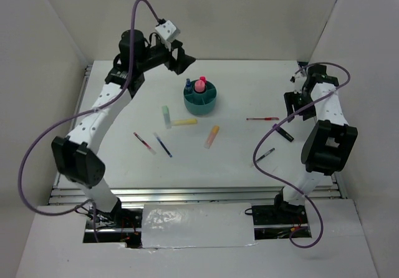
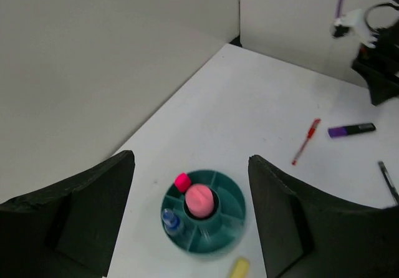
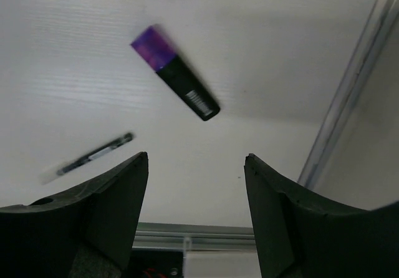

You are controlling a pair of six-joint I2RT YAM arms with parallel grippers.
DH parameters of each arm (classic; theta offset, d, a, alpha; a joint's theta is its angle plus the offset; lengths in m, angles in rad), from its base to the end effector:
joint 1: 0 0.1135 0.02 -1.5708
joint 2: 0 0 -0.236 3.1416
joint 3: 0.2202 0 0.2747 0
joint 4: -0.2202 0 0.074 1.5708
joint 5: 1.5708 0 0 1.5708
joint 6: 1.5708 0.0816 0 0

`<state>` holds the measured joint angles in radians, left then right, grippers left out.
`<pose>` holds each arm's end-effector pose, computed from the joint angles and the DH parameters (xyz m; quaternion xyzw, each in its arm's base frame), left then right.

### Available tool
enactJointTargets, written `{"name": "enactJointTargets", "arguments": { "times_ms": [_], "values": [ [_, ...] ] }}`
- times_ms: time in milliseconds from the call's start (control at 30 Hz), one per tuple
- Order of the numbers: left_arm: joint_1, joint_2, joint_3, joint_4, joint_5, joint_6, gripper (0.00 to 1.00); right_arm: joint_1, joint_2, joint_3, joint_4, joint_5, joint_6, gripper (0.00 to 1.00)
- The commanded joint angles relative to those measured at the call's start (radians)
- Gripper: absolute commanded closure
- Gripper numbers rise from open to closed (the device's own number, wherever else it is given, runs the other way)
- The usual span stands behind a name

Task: Sort the stationery into containers
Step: Grab a piece of stationery with the right arm

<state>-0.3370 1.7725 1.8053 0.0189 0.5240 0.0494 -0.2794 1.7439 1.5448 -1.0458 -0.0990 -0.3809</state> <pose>0.4373 -0.1965 0.4210 0.3120 0.6167 -0.2769 0.6676 0.3723 -0.0984 0.2047 -0.0580 0.9839 -0.0063 0.1691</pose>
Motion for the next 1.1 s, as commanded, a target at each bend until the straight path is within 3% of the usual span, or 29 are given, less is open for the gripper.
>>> {"name": "enactJointTargets", "arguments": {
  "times_ms": [0, 167, 433, 800, 1067],
  "values": [
    [-0.007, -0.125, -0.139, -0.171, 0.004, 0.081, 0.14, 0.009, 0.057, -0.003, 0.090, 0.127, -0.091, 0.30],
    [-0.011, -0.272, -0.311, -0.214, 0.013, 0.047, 0.12, 0.054, 0.126, 0.008, 0.102, 0.191, -0.151, 0.32],
    [-0.011, -0.389, -0.466, -0.189, 0.082, 0.001, 0.12, 0.037, 0.151, -0.058, 0.144, 0.108, -0.251, 0.33],
    [-0.005, -0.447, -0.557, -0.159, 0.110, -0.022, 0.10, 0.031, 0.167, -0.150, 0.217, 0.041, -0.306, 0.33],
    [-0.002, -0.440, -0.581, -0.116, 0.149, -0.040, 0.10, 0.008, 0.190, -0.196, 0.268, -0.024, -0.381, 0.43]
  ]
}}
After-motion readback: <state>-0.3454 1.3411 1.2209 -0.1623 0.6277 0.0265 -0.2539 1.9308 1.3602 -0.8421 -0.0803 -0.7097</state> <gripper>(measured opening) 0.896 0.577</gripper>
